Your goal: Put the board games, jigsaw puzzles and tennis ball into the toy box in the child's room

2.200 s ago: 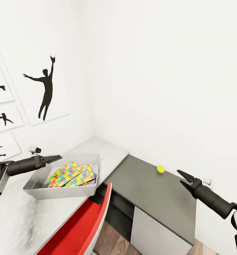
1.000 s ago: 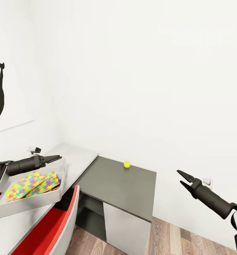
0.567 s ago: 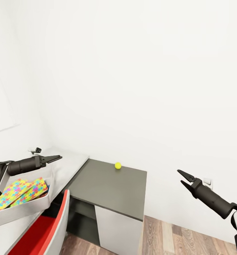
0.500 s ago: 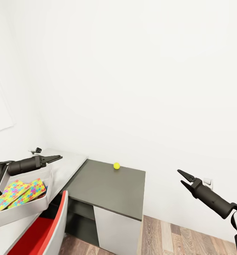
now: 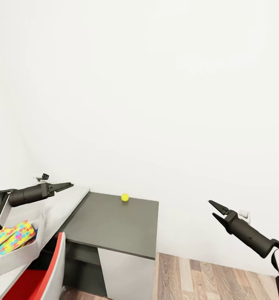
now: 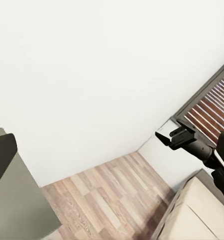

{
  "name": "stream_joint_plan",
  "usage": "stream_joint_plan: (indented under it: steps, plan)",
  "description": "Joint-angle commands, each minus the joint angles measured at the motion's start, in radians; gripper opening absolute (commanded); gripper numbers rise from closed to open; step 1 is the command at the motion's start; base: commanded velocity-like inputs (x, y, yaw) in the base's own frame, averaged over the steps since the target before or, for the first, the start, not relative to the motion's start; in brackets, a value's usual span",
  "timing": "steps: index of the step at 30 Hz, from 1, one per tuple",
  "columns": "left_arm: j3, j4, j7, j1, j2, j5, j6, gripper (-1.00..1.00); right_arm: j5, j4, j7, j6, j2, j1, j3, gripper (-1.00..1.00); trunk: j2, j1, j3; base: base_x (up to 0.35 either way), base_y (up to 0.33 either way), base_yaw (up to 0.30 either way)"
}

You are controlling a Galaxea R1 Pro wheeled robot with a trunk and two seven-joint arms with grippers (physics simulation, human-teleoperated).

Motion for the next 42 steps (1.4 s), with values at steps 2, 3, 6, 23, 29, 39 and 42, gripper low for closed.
stream_joint_plan:
  steps: [2,3,6,23,29,39,42]
  plan:
    - [0.000,0.000,-0.004,0.000,0.000,0.000,0.011,1.00,0.007,0.001,0.008,0.005,0.001,-0.001,-0.001,1.00,-0.001,0.000,0.002,0.000,-0.129,-0.224]
    - [0.000,0.000,-0.004,0.000,0.000,0.000,0.011,1.00,0.007,0.001,0.008,0.005,0.001,-0.001,-0.001,1.00,-0.001,0.000,0.003,0.000,-0.189,-0.224]
    - [0.000,0.000,-0.004,0.000,0.001,-0.001,0.011,1.00,0.008,0.001,0.007,0.004,0.001,-0.001,-0.001,1.00,-0.001,0.000,0.006,0.000,-0.241,-0.224]
    - [0.000,0.000,-0.004,0.000,0.001,-0.002,0.011,1.00,0.008,0.001,0.008,0.004,0.001,-0.001,-0.001,1.00,-0.001,0.000,0.024,0.000,-0.139,-0.224]
    - [-0.001,0.000,-0.004,0.000,0.001,-0.002,0.011,1.00,0.008,0.001,0.008,0.004,0.001,-0.001,0.000,1.00,-0.001,0.000,0.029,0.000,-0.003,-0.217]
    - [0.000,0.000,-0.004,0.000,0.001,-0.003,0.011,1.00,0.007,0.001,0.007,0.004,0.001,-0.001,0.000,1.00,-0.001,0.000,0.032,0.000,0.000,-0.179]
    - [0.000,0.000,-0.004,0.000,0.001,-0.003,0.011,1.00,0.008,0.001,0.007,0.004,0.001,-0.001,0.000,1.00,-0.001,0.000,0.032,0.000,0.000,-0.198]
